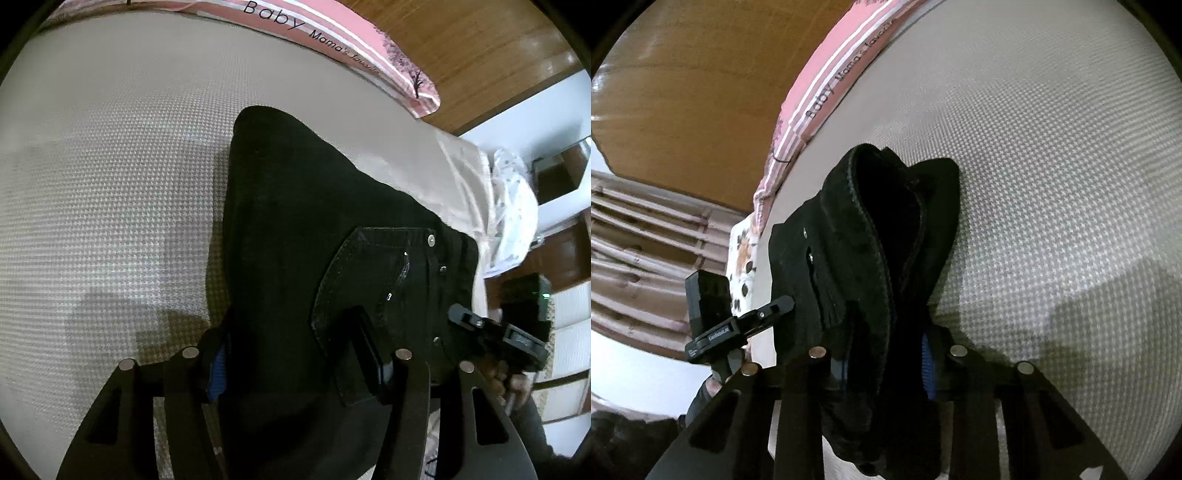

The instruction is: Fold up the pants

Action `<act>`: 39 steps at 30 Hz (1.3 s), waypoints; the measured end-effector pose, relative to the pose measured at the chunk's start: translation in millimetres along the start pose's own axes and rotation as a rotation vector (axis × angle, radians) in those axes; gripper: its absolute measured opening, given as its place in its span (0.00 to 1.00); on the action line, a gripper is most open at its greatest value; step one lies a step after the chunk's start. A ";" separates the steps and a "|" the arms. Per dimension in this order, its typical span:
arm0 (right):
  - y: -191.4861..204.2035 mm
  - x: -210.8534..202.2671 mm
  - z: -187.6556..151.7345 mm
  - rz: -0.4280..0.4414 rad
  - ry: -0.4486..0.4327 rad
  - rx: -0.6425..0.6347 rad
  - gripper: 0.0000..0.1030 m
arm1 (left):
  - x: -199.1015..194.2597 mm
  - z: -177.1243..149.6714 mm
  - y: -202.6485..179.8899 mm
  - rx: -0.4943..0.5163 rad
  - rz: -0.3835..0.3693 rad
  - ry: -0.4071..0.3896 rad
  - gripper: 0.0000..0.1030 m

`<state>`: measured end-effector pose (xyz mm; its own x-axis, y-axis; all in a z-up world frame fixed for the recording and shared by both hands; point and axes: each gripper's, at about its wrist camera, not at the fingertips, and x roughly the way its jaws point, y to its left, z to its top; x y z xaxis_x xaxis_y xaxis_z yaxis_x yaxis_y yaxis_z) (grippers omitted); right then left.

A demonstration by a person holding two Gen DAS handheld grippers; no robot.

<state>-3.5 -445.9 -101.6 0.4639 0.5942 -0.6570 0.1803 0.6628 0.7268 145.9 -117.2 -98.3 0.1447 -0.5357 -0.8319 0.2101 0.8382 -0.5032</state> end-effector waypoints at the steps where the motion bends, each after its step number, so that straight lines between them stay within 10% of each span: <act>1: 2.4 -0.7 -0.9 -0.007 -0.004 -0.002 0.25 | 0.3 1.4 -2.1 0.006 0.013 -0.001 0.52; 11: 45.0 -9.0 -9.0 -0.075 -0.068 -0.009 0.21 | -31.7 -5.7 -16.6 0.077 -0.020 -0.071 0.21; 39: 102.1 9.8 -15.4 -0.080 -0.082 -0.054 0.20 | -80.9 -6.3 6.1 0.128 -0.050 -0.161 0.18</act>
<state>6.1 -365.4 -36.9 0.5200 0.5005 -0.6922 0.1733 0.7317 0.6593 129.4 -68.1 -35.5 0.2817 -0.5942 -0.7534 0.3401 0.7961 -0.5006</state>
